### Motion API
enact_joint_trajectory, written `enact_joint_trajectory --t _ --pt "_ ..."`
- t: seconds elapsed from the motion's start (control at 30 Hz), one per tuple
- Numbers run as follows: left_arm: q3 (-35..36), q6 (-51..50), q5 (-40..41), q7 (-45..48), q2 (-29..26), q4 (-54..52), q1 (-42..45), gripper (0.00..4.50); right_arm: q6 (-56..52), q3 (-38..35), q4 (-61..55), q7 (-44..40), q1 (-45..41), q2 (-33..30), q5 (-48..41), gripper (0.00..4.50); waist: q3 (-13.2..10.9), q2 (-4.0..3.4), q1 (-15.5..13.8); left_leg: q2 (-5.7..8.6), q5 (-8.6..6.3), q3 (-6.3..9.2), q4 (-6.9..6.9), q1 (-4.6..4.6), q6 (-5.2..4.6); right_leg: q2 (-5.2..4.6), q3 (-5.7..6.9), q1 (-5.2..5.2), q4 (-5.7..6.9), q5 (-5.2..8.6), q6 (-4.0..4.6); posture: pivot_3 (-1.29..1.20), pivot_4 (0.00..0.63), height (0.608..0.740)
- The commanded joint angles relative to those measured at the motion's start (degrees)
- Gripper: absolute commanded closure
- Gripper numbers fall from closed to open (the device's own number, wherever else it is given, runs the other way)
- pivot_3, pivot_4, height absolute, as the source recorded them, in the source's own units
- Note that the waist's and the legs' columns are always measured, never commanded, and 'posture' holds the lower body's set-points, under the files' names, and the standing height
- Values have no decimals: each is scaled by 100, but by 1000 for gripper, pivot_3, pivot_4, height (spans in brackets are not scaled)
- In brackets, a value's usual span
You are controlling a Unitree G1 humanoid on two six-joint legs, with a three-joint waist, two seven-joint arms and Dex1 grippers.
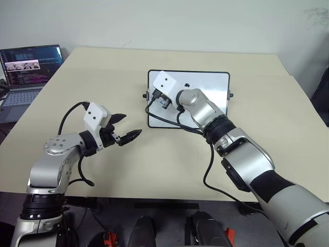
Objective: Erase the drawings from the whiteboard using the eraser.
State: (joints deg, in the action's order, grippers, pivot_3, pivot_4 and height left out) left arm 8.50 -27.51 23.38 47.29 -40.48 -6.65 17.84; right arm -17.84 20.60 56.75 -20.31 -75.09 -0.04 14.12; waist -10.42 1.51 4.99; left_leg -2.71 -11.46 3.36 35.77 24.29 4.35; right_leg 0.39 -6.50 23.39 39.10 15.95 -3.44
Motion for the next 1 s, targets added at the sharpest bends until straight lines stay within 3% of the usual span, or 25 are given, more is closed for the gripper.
enact_joint_trajectory --t 0.03,0.23,0.37,1.0 --pt "167 19 88 30 -113 -200 125 0 -66 187 381 -239 377 42 213 3644 2 2 2 0 0 0 -1 -10 0 0 0 -8 -1 0 0 0 150 740" --pt "186 24 100 18 -140 -205 116 0 -72 382 491 -519 844 72 393 3644 20 10 18 -2 0 -3 -3 -102 -1 5 -6 -94 -4 18 -22 0 150 740" --pt "213 37 110 22 -171 -184 105 0 -157 432 437 -662 1024 53 443 3644 28 22 19 -2 -1 -4 -4 -189 0 5 -16 -147 -10 52 23 0 150 740" --pt "126 67 63 29 -110 -108 231 0 -205 321 255 -726 936 75 420 3667 34 32 37 0 10 -11 -4 -190 -13 9 -39 -139 -10 52 22 0 150 740"
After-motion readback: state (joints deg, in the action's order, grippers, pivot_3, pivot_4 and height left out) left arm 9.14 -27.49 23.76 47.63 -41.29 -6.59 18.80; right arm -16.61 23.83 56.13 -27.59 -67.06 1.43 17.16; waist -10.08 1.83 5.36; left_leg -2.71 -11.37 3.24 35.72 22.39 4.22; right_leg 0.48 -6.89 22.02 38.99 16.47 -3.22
